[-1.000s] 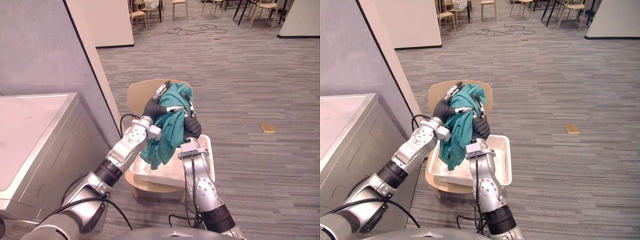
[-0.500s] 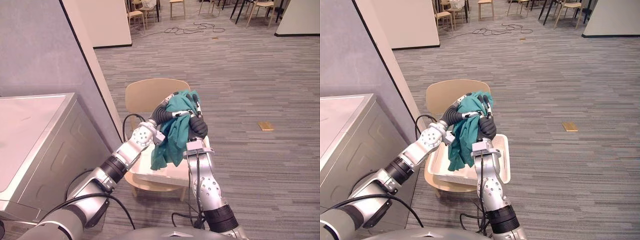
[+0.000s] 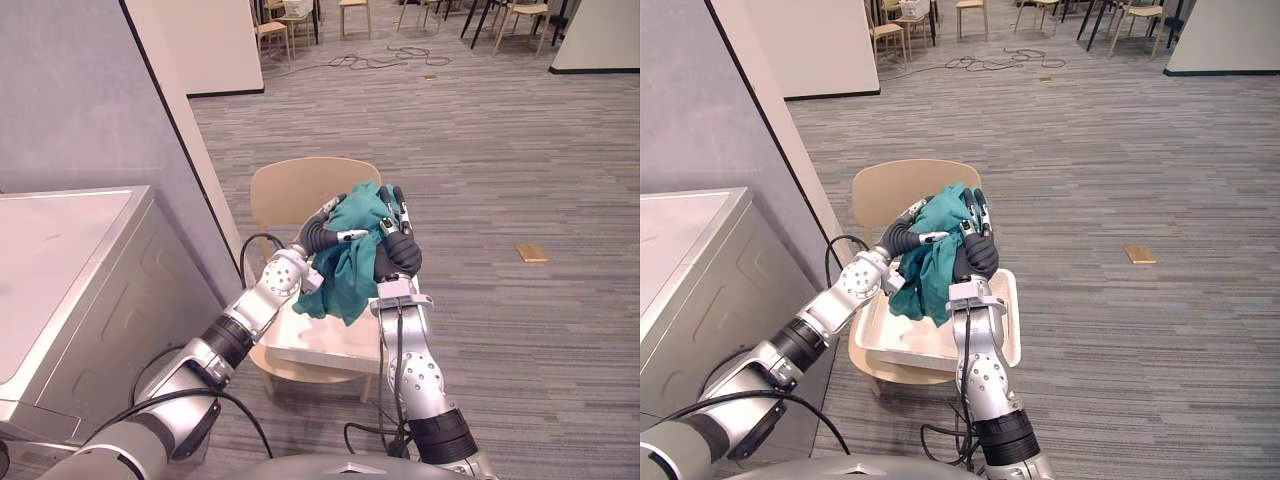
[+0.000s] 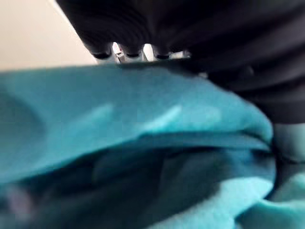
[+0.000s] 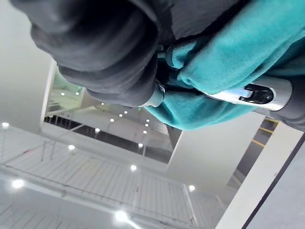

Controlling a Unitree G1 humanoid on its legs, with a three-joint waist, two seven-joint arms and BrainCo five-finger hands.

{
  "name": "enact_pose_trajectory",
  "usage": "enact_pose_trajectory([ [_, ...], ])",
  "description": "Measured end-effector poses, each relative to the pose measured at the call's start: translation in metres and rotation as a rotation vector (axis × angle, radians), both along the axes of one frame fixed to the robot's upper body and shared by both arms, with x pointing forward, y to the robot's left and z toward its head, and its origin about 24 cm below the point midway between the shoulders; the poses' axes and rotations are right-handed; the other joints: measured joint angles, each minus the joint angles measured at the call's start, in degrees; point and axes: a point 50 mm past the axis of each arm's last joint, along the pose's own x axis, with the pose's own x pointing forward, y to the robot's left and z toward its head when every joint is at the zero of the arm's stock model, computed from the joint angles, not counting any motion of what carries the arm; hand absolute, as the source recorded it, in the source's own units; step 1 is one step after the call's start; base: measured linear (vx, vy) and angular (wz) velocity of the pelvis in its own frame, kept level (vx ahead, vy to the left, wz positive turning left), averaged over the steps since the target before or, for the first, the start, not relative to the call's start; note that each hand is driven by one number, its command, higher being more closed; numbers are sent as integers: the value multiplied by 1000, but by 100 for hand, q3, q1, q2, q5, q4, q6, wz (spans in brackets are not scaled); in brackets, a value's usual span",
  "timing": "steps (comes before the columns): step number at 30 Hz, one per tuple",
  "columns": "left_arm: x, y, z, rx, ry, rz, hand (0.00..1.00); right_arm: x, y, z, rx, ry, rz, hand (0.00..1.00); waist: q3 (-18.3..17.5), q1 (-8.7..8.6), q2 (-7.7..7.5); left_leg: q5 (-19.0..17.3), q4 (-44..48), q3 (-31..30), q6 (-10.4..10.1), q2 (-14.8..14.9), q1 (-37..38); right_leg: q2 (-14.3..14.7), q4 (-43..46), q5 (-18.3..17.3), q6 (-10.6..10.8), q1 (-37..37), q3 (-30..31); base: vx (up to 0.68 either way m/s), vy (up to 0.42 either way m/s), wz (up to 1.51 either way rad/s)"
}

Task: Pick up the laundry basket with both hands and put the clothes into the washing machine.

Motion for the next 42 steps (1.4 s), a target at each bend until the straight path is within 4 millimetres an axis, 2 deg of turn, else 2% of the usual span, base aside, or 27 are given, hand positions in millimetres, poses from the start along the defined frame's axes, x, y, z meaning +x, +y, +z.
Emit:
enact_pose_trajectory([
  [4,-2,16,-12,-34,52,69,0,-2,-2,7,14,-28,-9,100,0,58,1,0,-30,47,0,0,52,6,0,0,0,2,47,-31,-6,-6],
  [6,-2,24,-12,-62,56,97,0,-3,-6,13,27,-61,-32,100,0,96,1,0,-31,47,0,0,56,6,0,0,0,5,47,-40,-9,0],
  [14,-2,66,16,-198,-45,214,0,-4,-20,17,7,-89,-107,100,-1,129,2,5,-76,37,-2,0,159,7,2,-14,7,95,30,-11,-2,0],
  [21,-4,78,26,-217,-93,244,0,-9,-23,7,1,-49,-116,100,0,145,-3,15,-106,-32,-6,5,172,7,14,-72,-5,150,-56,-30,-8,6],
  [25,-6,79,22,-174,-99,251,0,-9,-23,7,-1,-49,-115,100,1,126,-6,14,-111,-32,-6,6,171,9,14,-71,-4,149,-61,0,0,0],
  [29,-9,66,15,-96,-105,214,0,-9,-22,7,-1,-49,-111,100,-3,125,-35,14,-128,-25,-6,6,168,9,10,-74,-1,136,-60,-9,-3,0],
  [33,-14,45,-15,23,-27,163,0,-9,-18,7,0,-49,-95,100,-16,90,-79,25,-200,20,-10,6,161,18,8,-76,1,59,-14,-40,-13,-5],
  [35,-15,41,-21,32,-2,153,0,-9,-17,7,0,-49,-94,100,-20,87,-93,27,-212,70,-12,7,153,27,11,-74,0,6,43,-26,-13,-14],
  [38,-15,35,-34,77,43,139,0,-9,-18,7,-6,-50,-94,100,-13,33,-168,26,-202,105,-13,14,108,29,5,-69,-1,-51,77,-13,-11,-6],
  [42,-9,31,-38,147,47,133,0,-9,-19,7,-7,-51,-96,100,-7,-16,-315,22,-195,110,-16,17,47,30,2,-68,-3,-118,85,-16,-7,-1],
])
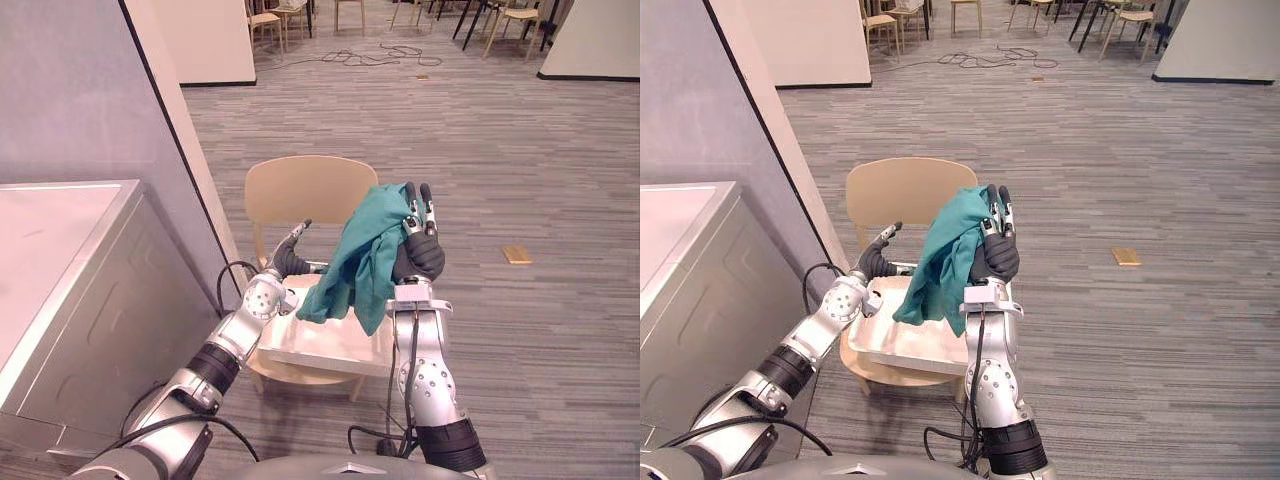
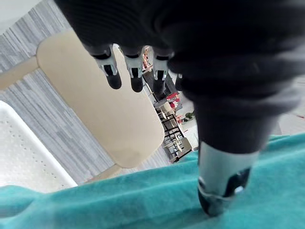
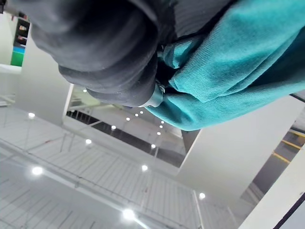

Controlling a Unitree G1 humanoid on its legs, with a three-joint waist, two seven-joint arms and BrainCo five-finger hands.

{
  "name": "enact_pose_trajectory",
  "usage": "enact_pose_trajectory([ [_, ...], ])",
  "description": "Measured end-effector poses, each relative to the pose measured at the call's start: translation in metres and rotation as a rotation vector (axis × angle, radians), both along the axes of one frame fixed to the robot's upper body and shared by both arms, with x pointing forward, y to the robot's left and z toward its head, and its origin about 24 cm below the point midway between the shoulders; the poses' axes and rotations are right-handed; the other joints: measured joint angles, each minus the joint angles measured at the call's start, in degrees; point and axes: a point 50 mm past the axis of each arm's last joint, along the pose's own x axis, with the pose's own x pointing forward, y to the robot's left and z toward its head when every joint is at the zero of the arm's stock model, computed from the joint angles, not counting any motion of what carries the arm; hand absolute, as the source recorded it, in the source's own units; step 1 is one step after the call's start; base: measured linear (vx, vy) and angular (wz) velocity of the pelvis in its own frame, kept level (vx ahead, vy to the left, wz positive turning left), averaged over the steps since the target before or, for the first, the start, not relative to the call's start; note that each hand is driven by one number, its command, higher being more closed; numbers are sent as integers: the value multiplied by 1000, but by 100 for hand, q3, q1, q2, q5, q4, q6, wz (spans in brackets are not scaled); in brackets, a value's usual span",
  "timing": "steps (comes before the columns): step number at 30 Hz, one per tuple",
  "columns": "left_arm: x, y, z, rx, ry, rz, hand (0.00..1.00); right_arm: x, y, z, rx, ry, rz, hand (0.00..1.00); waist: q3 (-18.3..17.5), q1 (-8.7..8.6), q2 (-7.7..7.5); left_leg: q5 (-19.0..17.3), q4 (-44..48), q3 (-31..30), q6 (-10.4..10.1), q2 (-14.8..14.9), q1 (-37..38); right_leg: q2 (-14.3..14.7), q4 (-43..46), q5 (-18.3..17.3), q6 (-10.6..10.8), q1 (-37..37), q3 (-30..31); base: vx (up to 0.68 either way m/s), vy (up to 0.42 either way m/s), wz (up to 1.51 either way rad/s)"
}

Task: Pick up the laundry basket with both hands and put the clothes into the washing machine.

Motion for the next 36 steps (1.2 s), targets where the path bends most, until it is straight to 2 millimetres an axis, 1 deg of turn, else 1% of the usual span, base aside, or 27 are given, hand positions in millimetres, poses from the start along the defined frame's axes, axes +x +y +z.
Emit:
enact_pose_trajectory([
  [2,3,-5,3,21,-10,-10,0,0,0,0,2,-2,-3,100,-11,-6,-42,0,11,10,0,-1,-70,-1,1,11,-2,-73,14,-37,-17,-3],
  [5,6,-13,6,38,-20,-28,0,0,-1,1,5,-6,-9,100,-10,-18,-53,0,13,19,0,0,-103,0,4,15,-3,-117,26,0,0,0],
  [7,7,-20,11,32,-32,-45,0,0,-2,1,7,-9,-16,100,-6,-31,-59,-1,13,19,1,0,-107,0,2,14,-3,-119,26,0,0,0],
  [9,9,-30,19,20,-54,-71,0,0,-2,1,7,-8,-16,100,2,-34,-71,-1,13,14,1,0,-119,-1,1,14,-3,-126,22,-17,-8,1],
  [13,13,-48,38,-71,-80,-86,0,0,-2,1,7,-9,-16,100,14,-45,-87,-9,31,12,2,3,-140,-2,1,13,-3,-142,14,-42,-18,0],
  [21,10,-73,54,-254,-12,-170,0,2,-1,5,8,-24,-13,100,78,-135,-126,-32,96,4,-1,6,-295,-9,5,21,0,-259,11,-28,-13,0],
  [25,-1,-91,59,-340,49,-280,0,2,-2,7,10,-35,-18,100,97,-170,-120,-32,94,12,0,5,-311,-9,2,28,1,-286,11,0,0,0],
  [27,-4,-95,57,-364,88,-314,0,2,-2,9,10,-44,-20,100,113,-185,-120,-32,94,11,0,5,-311,-8,1,28,1,-286,10,0,0,0],
  [32,-18,-110,48,-356,147,-399,0,2,-4,9,9,-46,-25,100,175,-199,-124,-35,97,7,4,5,-309,-10,1,27,1,-278,11,-42,-17,1],
  [36,-26,-120,45,-351,175,-449,0,2,-6,9,17,-51,-36,100,188,-239,-143,-35,97,5,4,4,-307,-13,1,28,1,-274,11,-36,-15,0],
])
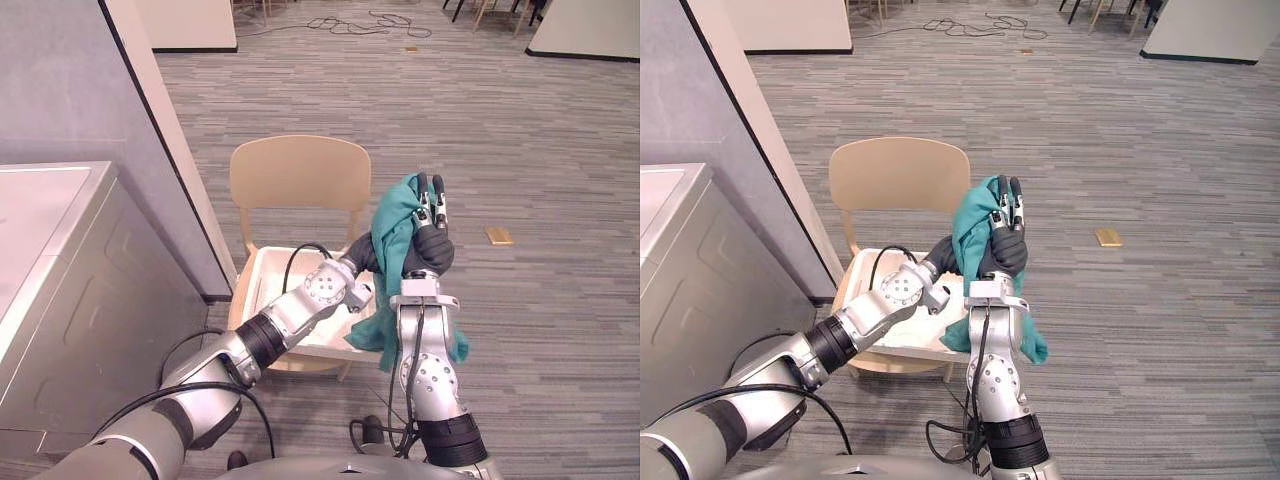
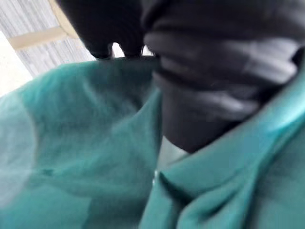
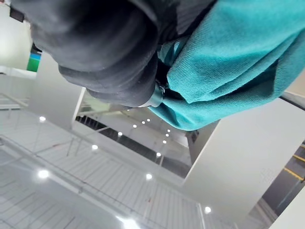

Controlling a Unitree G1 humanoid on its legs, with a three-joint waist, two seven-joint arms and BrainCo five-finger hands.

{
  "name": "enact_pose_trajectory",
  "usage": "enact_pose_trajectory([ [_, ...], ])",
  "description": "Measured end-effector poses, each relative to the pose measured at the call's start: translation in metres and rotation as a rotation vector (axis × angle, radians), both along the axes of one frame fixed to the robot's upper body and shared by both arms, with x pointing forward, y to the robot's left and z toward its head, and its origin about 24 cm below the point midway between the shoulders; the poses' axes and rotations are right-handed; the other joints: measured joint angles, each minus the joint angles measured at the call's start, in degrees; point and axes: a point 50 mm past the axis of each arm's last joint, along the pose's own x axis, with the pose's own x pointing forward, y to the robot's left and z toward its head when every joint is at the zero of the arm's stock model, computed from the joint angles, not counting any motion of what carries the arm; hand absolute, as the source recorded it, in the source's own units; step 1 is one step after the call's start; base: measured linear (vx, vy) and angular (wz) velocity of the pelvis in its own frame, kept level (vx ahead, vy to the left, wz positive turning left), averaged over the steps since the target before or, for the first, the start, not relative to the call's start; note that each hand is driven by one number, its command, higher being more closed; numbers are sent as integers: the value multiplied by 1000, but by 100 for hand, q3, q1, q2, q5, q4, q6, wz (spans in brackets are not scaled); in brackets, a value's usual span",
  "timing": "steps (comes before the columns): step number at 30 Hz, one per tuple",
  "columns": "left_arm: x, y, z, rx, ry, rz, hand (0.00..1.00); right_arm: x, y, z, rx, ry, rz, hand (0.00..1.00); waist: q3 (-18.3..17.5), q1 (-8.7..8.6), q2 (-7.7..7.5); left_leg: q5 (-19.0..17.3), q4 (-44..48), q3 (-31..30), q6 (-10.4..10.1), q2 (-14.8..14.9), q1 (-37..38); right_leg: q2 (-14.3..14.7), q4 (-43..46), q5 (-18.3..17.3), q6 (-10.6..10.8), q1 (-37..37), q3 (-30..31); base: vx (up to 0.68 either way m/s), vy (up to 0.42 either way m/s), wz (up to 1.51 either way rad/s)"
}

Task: Pick up the laundry basket with both hands and put the clothes into the washing machine.

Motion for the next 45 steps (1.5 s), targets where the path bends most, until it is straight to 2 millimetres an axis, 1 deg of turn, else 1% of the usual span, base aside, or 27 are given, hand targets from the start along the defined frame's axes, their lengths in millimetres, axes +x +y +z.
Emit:
enact_pose_trajectory([
  [3,-3,-4,-2,3,8,-16,0,0,-2,1,2,-3,-9,100,27,-62,-13,0,-1,1,0,-1,0,-1,0,0,0,-1,0,0,0,0],
  [4,-4,-5,-2,-6,19,-18,100,0,-2,1,5,-8,-12,100,58,-86,-21,0,-1,3,0,-1,-2,-1,0,0,0,-6,3,-31,-16,-1],
  [9,-7,-12,-3,-31,58,-26,100,2,-2,5,9,-23,-16,100,96,-112,-26,-1,-4,11,0,-2,-11,-2,-2,0,1,-22,7,-13,-7,0],
  [15,-8,-17,1,-77,89,-24,100,5,0,11,11,-46,-10,100,98,-126,-27,-1,-3,12,1,-2,-12,-3,-2,0,1,-22,6,0,0,0],
  [30,-7,-18,4,-104,100,0,100,6,2,15,13,-59,-2,100,103,-183,-35,-6,-6,80,4,-5,11,-2,-3,9,5,-46,105,0,0,-2],
  [31,-7,-18,4,-105,100,1,100,6,2,15,13,-59,-2,0,105,-185,-39,-7,-6,83,4,-4,15,-2,-3,11,5,-44,107,0,0,0],
  [36,-4,-15,4,-118,117,18,100,6,0,15,-2,-57,-9,0,123,-173,-67,-6,-4,103,4,-5,26,-2,-3,30,11,-46,130,-17,-7,-1],
  [38,0,-12,7,-144,129,40,100,6,-5,17,1,-66,-26,0,133,-147,-83,-6,-5,137,5,-9,42,9,-2,42,17,-47,134,-44,-18,-6],
  [39,5,-8,9,-180,150,63,100,2,-10,20,13,-81,-49,0,135,-95,-87,-6,-9,176,5,-9,57,14,-2,50,15,-52,149,-34,-15,-7],
  [40,7,-6,11,-197,157,74,100,-2,-14,21,18,-90,-64,0,135,-81,-87,-6,-11,175,5,-9,61,15,-2,50,15,-49,148,-43,-22,-5],
  [41,12,0,15,-248,181,103,100,-11,-25,21,25,-101,-107,0,135,-39,-87,-6,-17,175,4,-7,70,20,-2,50,15,-44,147,-38,-22,0],
  [42,19,10,22,-295,183,135,100,-20,-37,17,24,-89,-159,0,135,-32,-87,-6,-20,174,4,-7,71,20,-2,50,15,-43,145,-37,-21,0],
  [43,22,16,25,-317,178,149,100,-25,-44,13,21,-73,-189,0,135,-33,-86,-6,-22,174,4,-7,74,20,-1,50,16,-42,145,0,0,0],
  [45,31,37,39,-399,152,190,100,-42,-70,-6,-19,25,-299,0,135,-35,-81,-6,-46,173,4,-8,118,24,-1,49,16,-17,149,-16,-11,-2],
])
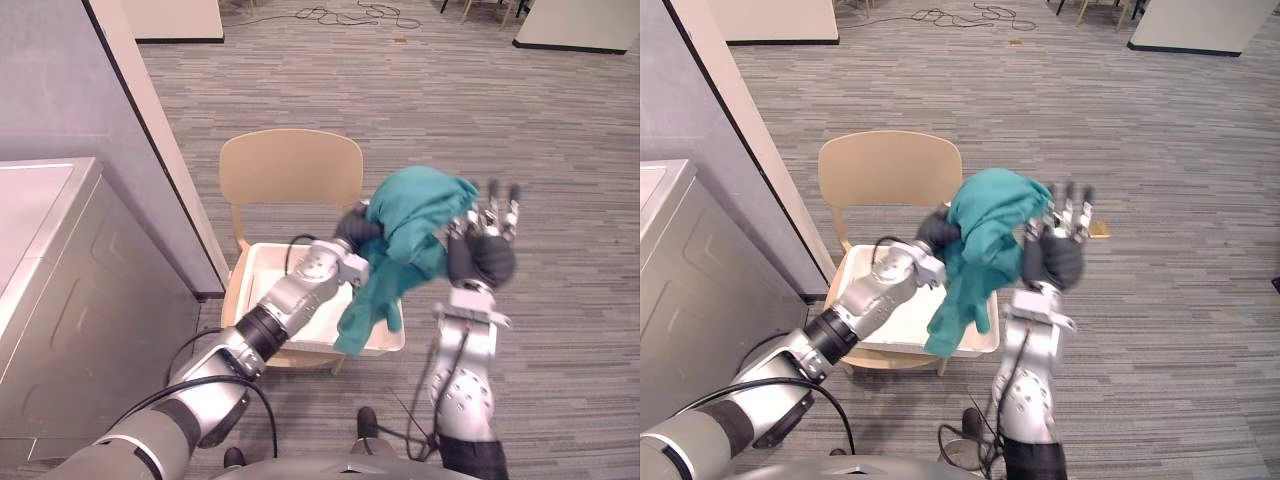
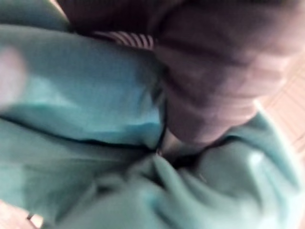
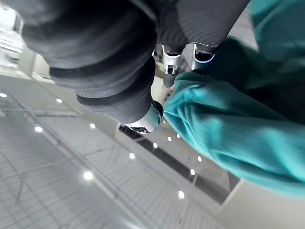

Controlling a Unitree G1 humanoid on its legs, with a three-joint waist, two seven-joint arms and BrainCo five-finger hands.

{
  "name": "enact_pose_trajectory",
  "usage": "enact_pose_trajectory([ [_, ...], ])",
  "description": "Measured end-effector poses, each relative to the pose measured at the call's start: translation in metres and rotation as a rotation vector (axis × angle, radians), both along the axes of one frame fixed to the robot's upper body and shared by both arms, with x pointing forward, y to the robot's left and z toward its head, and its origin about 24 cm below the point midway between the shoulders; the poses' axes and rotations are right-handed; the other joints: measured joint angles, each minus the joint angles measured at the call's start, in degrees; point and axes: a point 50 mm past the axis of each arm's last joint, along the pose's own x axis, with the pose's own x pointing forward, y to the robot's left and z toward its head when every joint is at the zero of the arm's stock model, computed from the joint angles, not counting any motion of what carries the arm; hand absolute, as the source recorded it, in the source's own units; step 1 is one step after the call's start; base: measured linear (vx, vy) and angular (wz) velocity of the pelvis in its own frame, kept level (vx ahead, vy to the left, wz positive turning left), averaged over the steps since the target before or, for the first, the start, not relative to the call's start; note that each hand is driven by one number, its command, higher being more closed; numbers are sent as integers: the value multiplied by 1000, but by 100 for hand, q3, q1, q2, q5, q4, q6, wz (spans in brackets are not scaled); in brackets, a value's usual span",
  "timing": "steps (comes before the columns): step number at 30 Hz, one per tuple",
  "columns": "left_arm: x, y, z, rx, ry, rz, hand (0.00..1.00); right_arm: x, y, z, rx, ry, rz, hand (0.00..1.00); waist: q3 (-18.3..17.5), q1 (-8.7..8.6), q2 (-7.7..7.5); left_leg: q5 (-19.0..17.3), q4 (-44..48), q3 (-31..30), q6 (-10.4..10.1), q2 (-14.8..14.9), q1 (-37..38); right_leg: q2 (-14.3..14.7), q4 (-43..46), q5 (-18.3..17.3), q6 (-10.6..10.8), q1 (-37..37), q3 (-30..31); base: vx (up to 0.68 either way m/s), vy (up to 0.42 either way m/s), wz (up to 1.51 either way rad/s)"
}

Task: Pick up the laundry basket with both hands and put the clothes into the washing machine.

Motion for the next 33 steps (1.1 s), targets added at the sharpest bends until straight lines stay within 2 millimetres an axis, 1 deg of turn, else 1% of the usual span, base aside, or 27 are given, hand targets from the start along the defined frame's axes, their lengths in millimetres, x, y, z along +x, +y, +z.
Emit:
enact_pose_trajectory([
  [2,2,10,5,-36,-8,22,100,-8,-11,-7,-31,52,-32,0,-1,-16,4,0,-17,10,0,-2,27,2,1,0,0,5,15,-28,-15,-4],
  [4,6,33,5,-147,29,100,100,-16,-28,-10,-81,89,-120,0,2,-49,26,0,-33,44,-1,0,80,15,19,0,1,9,68,-38,-17,-10],
  [5,8,40,5,-175,38,126,100,-19,-35,-10,-85,95,-150,0,3,-45,36,0,-48,66,-1,1,106,20,24,-1,2,10,93,-56,-24,-13],
  [7,15,74,6,-241,41,245,100,-34,-58,-13,-106,126,-263,0,-8,-52,96,-3,-56,115,-5,1,152,25,44,-5,7,9,136,-51,-20,-11],
  [8,17,82,5,-255,42,275,100,-37,-63,-14,-110,136,-285,0,-11,-52,109,-4,-59,136,-5,2,167,27,48,-6,8,9,152,-47,-18,-11],
  [9,18,100,5,-273,37,330,100,-41,-70,-17,-119,160,-315,0,-24,-60,130,-5,-64,158,-8,2,193,30,54,-6,9,9,179,-48,-18,-10],
  [10,18,114,5,-286,24,371,100,-43,-74,-23,-125,196,-325,0,-30,-72,138,-6,-64,172,-9,2,209,33,63,-7,9,9,201,-48,-17,-8],
  [11,18,121,6,-287,14,389,100,-44,-77,-26,-124,215,-332,0,-30,-71,138,-6,-63,174,-9,1,211,33,68,-7,9,6,209,-50,-16,-5],
  [13,13,141,10,-323,-19,446,100,-45,-82,-41,-112,293,-334,0,-36,-63,147,-6,-62,205,-9,0,242,38,91,-7,9,-2,259,-53,-17,-7],
  [16,6,160,11,-371,-41,496,100,-45,-85,-53,-100,355,-326,0,-64,-51,188,-9,-67,242,-12,-2,280,40,106,-8,8,1,289,-40,-14,-6],
  [18,-1,175,8,-398,-52,542,100,-48,-88,-61,-114,407,-339,0,-123,-41,249,-9,-67,243,-12,-2,285,40,113,-9,6,3,291,-40,-15,-1],
  [19,-4,178,7,-404,-54,552,100,-48,-90,-64,-114,423,-344,0,-142,-41,262,-9,-67,243,-12,-2,288,40,113,-9,6,5,291,-34,-17,0],
  [21,-14,187,4,-423,-63,571,100,-53,-92,-78,-96,488,-344,0,-194,-30,295,-9,-65,234,-12,-1,295,40,113,-9,6,21,285,-20,-11,2],
  [22,-19,191,2,-427,-69,578,100,-56,-91,-89,-78,524,-339,0,-204,-25,302,-9,-61,211,-12,1,320,40,111,-12,2,62,269,-28,-15,6],
  [23,-22,193,0,-428,-70,583,100,-57,-90,-95,-68,544,-334,0,-224,-23,305,-9,-60,198,-12,3,326,40,113,-18,2,73,261,-42,-23,8],
  [25,-39,201,-9,-408,-81,590,100,-69,-83,-127,-5,663,-300,0,-292,-2,310,-9,-62,146,-11,10,390,39,113,-51,-6,178,208,-39,-23,10],
  [26,-42,202,-11,-408,-78,593,100,-71,-82,-131,2,677,-295,0,-300,1,310,-9,-63,139,-12,12,400,39,118,-59,-12,191,199,-30,-14,12],
  [28,-61,210,-23,-415,-65,613,100,-85,-71,-157,52,781,-258,0,-350,44,320,-10,-64,50,-12,23,408,38,149,-126,-14,276,109,-44,-17,16],
  [29,-65,211,-26,-421,-61,621,100,-90,-68,-164,66,810,-249,0,-360,78,320,-11,-66,35,-12,26,409,37,153,-146,-16,285,97,-58,-23,16],
  [30,-76,215,-31,-437,-56,641,100,-96,-62,-176,81,858,-219,0,-377,134,329,-11,-73,9,-12,28,403,37,157,-181,-55,303,70,-57,-22,17],
  [31,-88,219,-38,-451,-42,671,100,-104,-56,-186,103,901,-193,0,-384,149,340,-12,-74,-43,-10,32,406,30,156,-208,-47,362,1,-41,-21,22],
  [32,-98,221,-43,-461,-29,693,100,-111,-52,-194,117,938,-180,0,-413,164,340,-18,-75,-89,0,37,401,29,166,-245,-24,381,-39,-26,-18,20],
  [33,-105,222,-48,-470,-17,707,100,-115,-49,-199,119,959,-169,0,-434,198,330,-21,-75,-108,4,41,398,30,175,-251,-26,385,-54,-13,-16,14],
])
